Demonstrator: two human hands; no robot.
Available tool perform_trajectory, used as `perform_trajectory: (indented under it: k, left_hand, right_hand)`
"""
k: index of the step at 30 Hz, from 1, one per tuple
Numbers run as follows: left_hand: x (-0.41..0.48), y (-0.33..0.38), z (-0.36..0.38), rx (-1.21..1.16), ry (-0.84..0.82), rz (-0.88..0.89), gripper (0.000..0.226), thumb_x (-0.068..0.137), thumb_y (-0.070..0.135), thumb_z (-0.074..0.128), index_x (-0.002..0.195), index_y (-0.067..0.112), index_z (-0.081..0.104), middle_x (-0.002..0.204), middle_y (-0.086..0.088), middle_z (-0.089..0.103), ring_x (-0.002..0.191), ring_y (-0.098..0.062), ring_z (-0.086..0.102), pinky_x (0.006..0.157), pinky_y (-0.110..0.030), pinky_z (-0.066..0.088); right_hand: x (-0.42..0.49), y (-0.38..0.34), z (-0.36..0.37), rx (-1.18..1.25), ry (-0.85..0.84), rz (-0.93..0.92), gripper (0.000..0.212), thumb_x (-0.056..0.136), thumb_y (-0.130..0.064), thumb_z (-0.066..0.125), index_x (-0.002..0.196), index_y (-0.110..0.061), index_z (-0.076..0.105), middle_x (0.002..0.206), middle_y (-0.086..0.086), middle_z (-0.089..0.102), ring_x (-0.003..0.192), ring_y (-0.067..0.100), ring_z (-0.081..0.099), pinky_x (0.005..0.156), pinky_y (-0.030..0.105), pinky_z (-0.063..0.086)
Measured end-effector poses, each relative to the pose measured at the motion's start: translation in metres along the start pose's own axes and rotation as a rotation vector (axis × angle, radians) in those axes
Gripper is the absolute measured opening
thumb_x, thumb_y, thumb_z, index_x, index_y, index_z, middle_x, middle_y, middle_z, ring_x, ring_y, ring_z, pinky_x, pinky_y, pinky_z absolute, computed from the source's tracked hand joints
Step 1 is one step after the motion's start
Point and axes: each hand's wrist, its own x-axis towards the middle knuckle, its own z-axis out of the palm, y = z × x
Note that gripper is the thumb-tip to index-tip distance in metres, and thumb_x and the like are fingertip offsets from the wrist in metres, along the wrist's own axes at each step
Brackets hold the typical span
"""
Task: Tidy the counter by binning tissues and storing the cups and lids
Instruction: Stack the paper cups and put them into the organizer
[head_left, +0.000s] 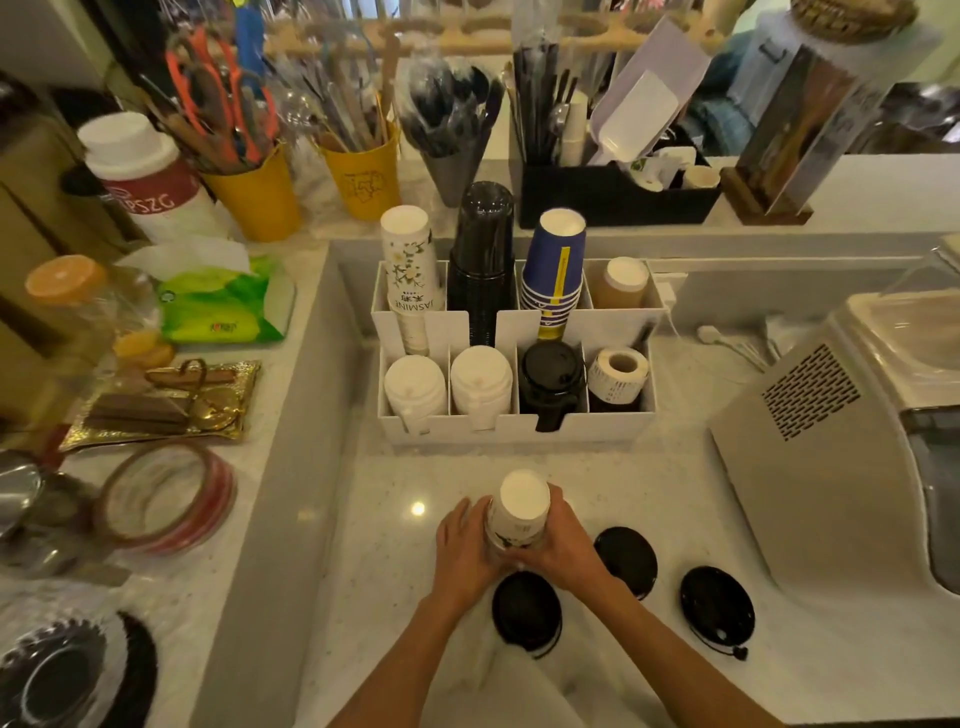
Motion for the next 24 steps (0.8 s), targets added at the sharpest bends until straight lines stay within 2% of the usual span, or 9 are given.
perform_trajectory:
  k: [6,8,10,11,13,14,17,21,24]
  left_hand:
    - [0.002,0.005,-0.001,0.001,0.003,0.002,0.088,0.074,0.059,0.073,0.146,0.028,0.034,0.154,0.003,0.041,0.147,-0.022,0.025,0.122,-0.043,0.018]
    - [0.003,0.010,-0.007,-0.155,-0.037,0.023,0.083,0.069,0.061,0.076,0.140,0.037,0.038,0.144,0.009,0.051,0.139,-0.017,0.041,0.116,-0.043,0.035]
    - [0.001,0.015,-0.018,-0.414,-0.068,0.031,0.077,0.067,0.063,0.079,0.132,0.053,0.039,0.133,0.027,0.056,0.125,0.002,0.053,0.101,-0.027,0.050]
    - [-0.002,0.017,-0.023,-0.494,-0.062,0.034,0.076,0.066,0.065,0.080,0.128,0.062,0.038,0.128,0.036,0.056,0.119,0.012,0.053,0.091,-0.015,0.052]
    - [-0.009,0.021,-0.037,-0.590,-0.030,0.045,0.074,0.064,0.067,0.080,0.122,0.073,0.034,0.119,0.052,0.050,0.109,0.027,0.049,0.070,0.003,0.046]
    - [-0.012,0.021,-0.045,-0.628,-0.025,0.054,0.075,0.064,0.065,0.082,0.120,0.076,0.032,0.117,0.055,0.048,0.107,0.030,0.048,0.067,0.005,0.044]
    - [-0.017,0.027,-0.076,-0.686,0.005,0.096,0.080,0.065,0.060,0.084,0.122,0.075,0.031,0.121,0.053,0.047,0.114,0.024,0.049,0.074,0.001,0.047]
    - [-0.006,0.050,-0.159,-0.647,0.089,0.215,0.090,0.070,0.061,0.079,0.140,0.062,0.022,0.139,0.041,0.041,0.130,0.013,0.042,0.099,-0.015,0.042]
    - [0.026,0.075,-0.244,-0.574,0.155,0.337,0.090,0.076,0.046,0.079,0.148,0.041,0.025,0.150,0.014,0.040,0.136,-0.003,0.041,0.108,-0.030,0.041]
  right_hand:
    - [0.004,0.012,0.000,0.068,-0.087,0.013,0.098,0.055,-0.041,0.089,0.128,-0.039,0.023,0.127,-0.012,0.046,0.127,0.017,0.049,0.102,0.027,0.043]
    - [0.005,0.007,-0.005,0.099,-0.102,0.020,0.096,0.056,-0.037,0.089,0.129,-0.035,0.026,0.127,-0.009,0.050,0.128,0.020,0.050,0.102,0.032,0.047]
    - [0.004,-0.004,-0.013,0.150,-0.114,0.009,0.093,0.057,-0.037,0.088,0.130,-0.033,0.030,0.127,-0.010,0.052,0.128,0.020,0.051,0.100,0.034,0.051]
    - [0.002,-0.010,-0.018,0.179,-0.133,-0.004,0.092,0.058,-0.039,0.088,0.131,-0.034,0.032,0.126,-0.013,0.053,0.127,0.017,0.052,0.097,0.029,0.052]
    - [-0.005,-0.024,-0.030,0.207,-0.180,-0.038,0.090,0.062,-0.044,0.086,0.135,-0.038,0.033,0.131,-0.015,0.053,0.125,0.010,0.052,0.091,0.023,0.053]
    - [-0.008,-0.032,-0.033,0.207,-0.197,-0.054,0.090,0.066,-0.045,0.084,0.139,-0.039,0.032,0.135,-0.013,0.052,0.125,0.009,0.052,0.094,0.026,0.052]
    - [-0.013,-0.061,-0.037,0.217,-0.161,-0.134,0.086,0.073,-0.039,0.080,0.144,-0.037,0.032,0.143,-0.008,0.049,0.129,0.011,0.049,0.106,0.043,0.047]
    - [0.007,-0.137,-0.057,0.190,-0.061,-0.284,0.084,0.068,-0.039,0.083,0.132,-0.057,0.032,0.145,-0.017,0.042,0.131,0.007,0.044,0.107,0.037,0.044]
    - [0.045,-0.212,-0.081,0.156,-0.005,-0.440,0.087,0.067,-0.035,0.084,0.137,-0.044,0.033,0.143,-0.011,0.043,0.131,0.010,0.045,0.108,0.039,0.044]
